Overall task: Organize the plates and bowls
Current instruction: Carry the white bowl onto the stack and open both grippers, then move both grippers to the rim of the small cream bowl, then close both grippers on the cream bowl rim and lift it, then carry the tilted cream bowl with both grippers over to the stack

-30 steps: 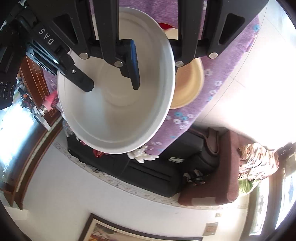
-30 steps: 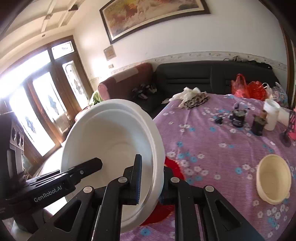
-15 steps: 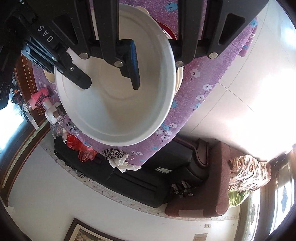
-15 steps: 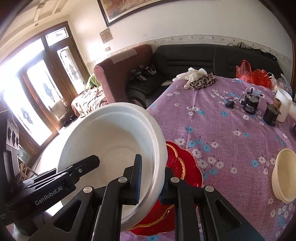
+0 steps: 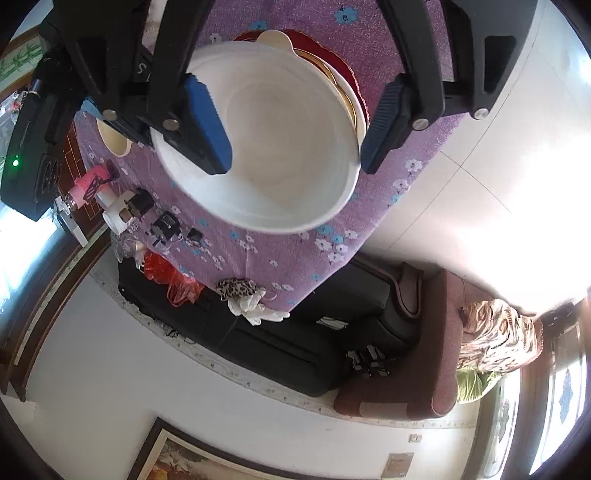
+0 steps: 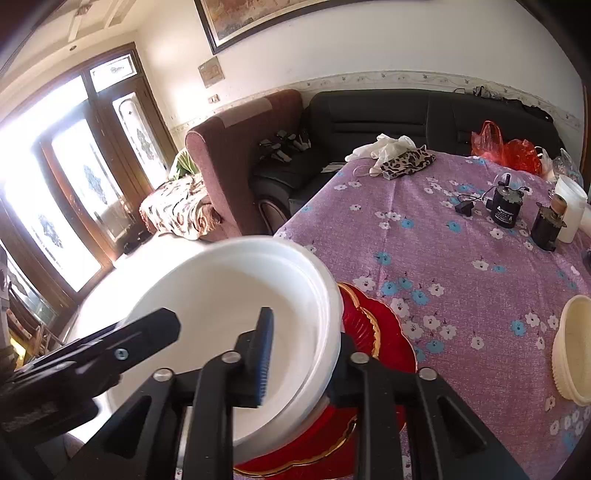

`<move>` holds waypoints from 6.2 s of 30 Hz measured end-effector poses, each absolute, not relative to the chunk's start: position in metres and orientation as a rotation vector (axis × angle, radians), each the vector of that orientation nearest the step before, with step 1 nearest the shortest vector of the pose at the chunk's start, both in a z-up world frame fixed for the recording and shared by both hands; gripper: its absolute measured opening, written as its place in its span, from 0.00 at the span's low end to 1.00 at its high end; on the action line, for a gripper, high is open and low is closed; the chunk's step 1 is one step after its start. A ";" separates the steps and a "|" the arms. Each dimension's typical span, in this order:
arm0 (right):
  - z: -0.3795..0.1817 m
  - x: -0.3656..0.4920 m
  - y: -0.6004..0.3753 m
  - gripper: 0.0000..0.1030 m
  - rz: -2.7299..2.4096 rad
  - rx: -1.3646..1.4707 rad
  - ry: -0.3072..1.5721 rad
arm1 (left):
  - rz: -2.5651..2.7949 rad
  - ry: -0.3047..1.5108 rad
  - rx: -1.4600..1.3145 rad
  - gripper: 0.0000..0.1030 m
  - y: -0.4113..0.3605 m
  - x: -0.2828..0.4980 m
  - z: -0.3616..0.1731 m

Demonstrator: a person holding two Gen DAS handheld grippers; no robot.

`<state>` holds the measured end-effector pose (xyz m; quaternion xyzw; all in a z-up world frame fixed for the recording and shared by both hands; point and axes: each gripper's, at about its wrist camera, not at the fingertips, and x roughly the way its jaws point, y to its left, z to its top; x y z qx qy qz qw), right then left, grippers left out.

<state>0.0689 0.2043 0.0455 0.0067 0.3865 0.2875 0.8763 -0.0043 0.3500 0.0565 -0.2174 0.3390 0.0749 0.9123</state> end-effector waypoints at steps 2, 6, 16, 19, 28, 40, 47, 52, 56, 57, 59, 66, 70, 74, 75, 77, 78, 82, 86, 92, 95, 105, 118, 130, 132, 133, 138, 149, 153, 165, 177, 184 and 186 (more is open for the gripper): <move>0.049 0.066 0.203 0.45 0.597 0.019 0.787 | 0.153 0.670 -0.450 0.78 0.352 -0.009 0.063; 0.058 0.059 0.199 0.53 0.589 0.020 0.736 | 0.147 0.644 -0.481 0.80 0.357 -0.015 0.069; 0.072 0.046 0.176 0.62 0.585 0.040 0.668 | 0.154 0.605 -0.426 0.80 0.341 -0.032 0.070; 0.071 0.043 0.162 0.62 0.577 0.056 0.662 | 0.181 0.572 -0.350 0.80 0.323 -0.042 0.075; 0.053 0.036 0.076 0.67 0.453 0.069 0.668 | 0.155 0.536 -0.107 0.90 0.245 -0.047 0.079; 0.028 0.042 -0.065 0.67 0.241 0.173 0.698 | 0.068 0.638 0.068 0.90 0.154 -0.020 0.051; 0.020 0.051 -0.127 0.67 0.163 0.242 0.711 | 0.021 0.674 0.150 0.90 0.103 -0.003 0.039; 0.012 0.061 -0.162 0.67 0.115 0.281 0.720 | -0.007 0.710 0.174 0.90 0.080 0.012 0.029; 0.009 0.072 -0.188 0.67 0.077 0.319 0.719 | -0.018 0.740 0.197 0.90 0.065 0.025 0.018; 0.008 0.074 -0.192 0.67 0.070 0.328 0.719 | -0.021 0.751 0.201 0.90 0.061 0.029 0.015; 0.008 0.084 -0.202 0.67 0.054 0.349 0.719 | -0.025 0.764 0.205 0.90 0.057 0.035 0.012; 0.011 0.115 -0.219 0.67 0.028 0.406 0.706 | -0.038 0.817 0.210 0.90 0.042 0.060 -0.003; 0.006 0.128 -0.224 0.68 0.023 0.435 0.695 | -0.067 0.875 0.175 0.90 0.039 0.076 -0.015; -0.008 0.137 -0.224 0.68 0.008 0.382 0.721 | -0.133 0.946 0.048 0.89 0.044 0.102 -0.027; -0.011 0.139 -0.225 0.68 -0.004 0.359 0.727 | -0.127 0.948 0.035 0.89 0.042 0.107 -0.028; -0.017 0.140 -0.227 0.68 -0.025 0.333 0.736 | -0.110 0.944 0.020 0.89 0.039 0.118 -0.028; -0.020 0.142 -0.229 0.68 -0.020 0.339 0.750 | -0.124 0.938 0.000 0.89 0.037 0.124 -0.028; -0.029 0.144 -0.228 0.68 0.024 0.364 0.793 | -0.149 0.990 -0.098 0.89 0.033 0.149 -0.034; -0.031 0.143 -0.217 0.68 0.065 0.340 0.814 | -0.165 1.037 -0.164 0.89 0.026 0.172 -0.045; -0.034 0.143 -0.201 0.68 0.107 0.295 0.845 | -0.140 1.038 -0.119 0.89 0.013 0.187 -0.057; -0.039 0.145 -0.195 0.68 0.114 0.271 0.874 | -0.138 1.039 -0.088 0.78 0.008 0.189 -0.062; -0.050 0.149 -0.191 0.66 0.120 0.267 0.926 | -0.137 1.060 -0.005 0.38 -0.004 0.193 -0.073; -0.051 0.146 -0.177 0.23 0.147 0.227 0.936 | -0.145 1.008 0.094 0.24 -0.021 0.181 -0.069; -0.038 0.130 -0.161 0.18 0.206 0.238 0.858 | -0.103 0.920 0.109 0.21 -0.001 0.148 -0.035; -0.036 0.126 -0.154 0.18 0.217 0.231 0.844 | -0.093 0.913 0.098 0.21 0.006 0.140 -0.029; -0.035 0.124 -0.150 0.19 0.221 0.227 0.838 | -0.090 0.909 0.095 0.21 0.009 0.137 -0.028; -0.035 0.110 -0.129 0.19 0.244 0.215 0.824 | -0.071 0.885 0.058 0.21 0.031 0.114 -0.017; -0.005 0.059 -0.086 0.19 0.280 0.188 0.773 | -0.041 0.792 0.040 0.21 0.067 0.059 0.010; 0.013 0.043 -0.072 0.19 0.293 0.156 0.740 | -0.032 0.731 0.030 0.21 0.081 0.037 0.026; 0.040 0.011 -0.024 0.19 0.342 0.077 0.699 | -0.019 0.684 -0.052 0.21 0.131 -0.003 0.045; 0.043 -0.020 0.008 0.19 0.385 0.013 0.663 | 0.033 0.655 -0.124 0.21 0.160 -0.040 0.039; 0.046 -0.033 0.027 0.19 0.400 -0.032 0.643 | 0.064 0.667 -0.166 0.21 0.178 -0.052 0.030; 0.047 -0.035 0.033 0.19 0.402 -0.048 0.634 | 0.082 0.665 -0.167 0.21 0.182 -0.054 0.029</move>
